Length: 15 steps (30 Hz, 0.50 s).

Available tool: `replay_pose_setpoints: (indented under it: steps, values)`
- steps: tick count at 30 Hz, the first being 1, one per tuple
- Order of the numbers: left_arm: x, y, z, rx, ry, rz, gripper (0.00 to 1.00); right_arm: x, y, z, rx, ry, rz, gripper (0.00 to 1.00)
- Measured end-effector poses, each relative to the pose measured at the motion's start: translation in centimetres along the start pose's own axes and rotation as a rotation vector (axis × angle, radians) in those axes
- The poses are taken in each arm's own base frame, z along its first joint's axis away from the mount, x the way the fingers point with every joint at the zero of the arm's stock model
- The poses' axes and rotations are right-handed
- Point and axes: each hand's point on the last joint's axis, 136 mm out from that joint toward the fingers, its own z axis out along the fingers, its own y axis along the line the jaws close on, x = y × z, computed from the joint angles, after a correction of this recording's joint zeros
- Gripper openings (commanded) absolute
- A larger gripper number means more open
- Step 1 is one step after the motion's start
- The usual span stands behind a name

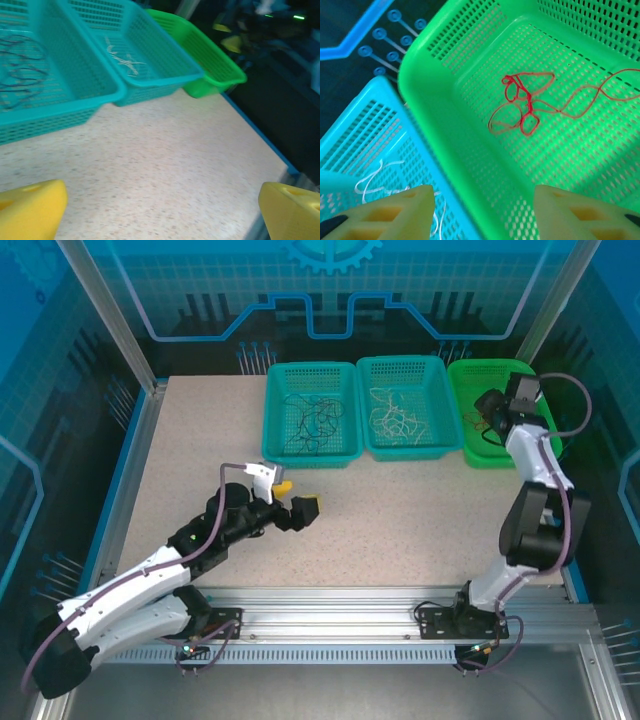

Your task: Untangle the cables

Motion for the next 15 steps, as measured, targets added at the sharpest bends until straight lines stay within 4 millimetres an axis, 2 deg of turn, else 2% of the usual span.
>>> replay_pose_setpoints:
  steps: [3, 6, 8, 9, 11, 15]
  values:
    - [-0.5, 3.2, -0.1, -0.138, -0.047, 0.011, 0.99, 2.5, 1.3, -5.0, -0.068, -0.057, -0.091, 0.56]
    - [-0.7, 8.6, -1.0, -0.333, -0.089, 0.008, 0.99, 6.2, 3.5, -9.6, -0.173, -0.125, -0.240, 0.59]
    - [-0.8, 12.1, -2.0, -0.462, -0.113, 0.008, 0.99, 8.7, 3.7, -11.2, -0.228, -0.147, -0.317, 0.64]
    - [-0.8, 13.8, -2.7, -0.535, -0.125, 0.019, 0.99, 9.9, 3.2, -11.4, -0.239, -0.154, -0.350, 0.66]
    - [-0.8, 15.8, -3.6, -0.633, -0.138, 0.061, 0.99, 12.0, 1.8, -10.8, -0.223, -0.151, -0.413, 0.68]
    - [-0.8, 18.8, -3.9, -0.780, -0.135, 0.191, 0.99, 16.8, -0.6, -7.5, -0.146, -0.072, -0.597, 0.77]
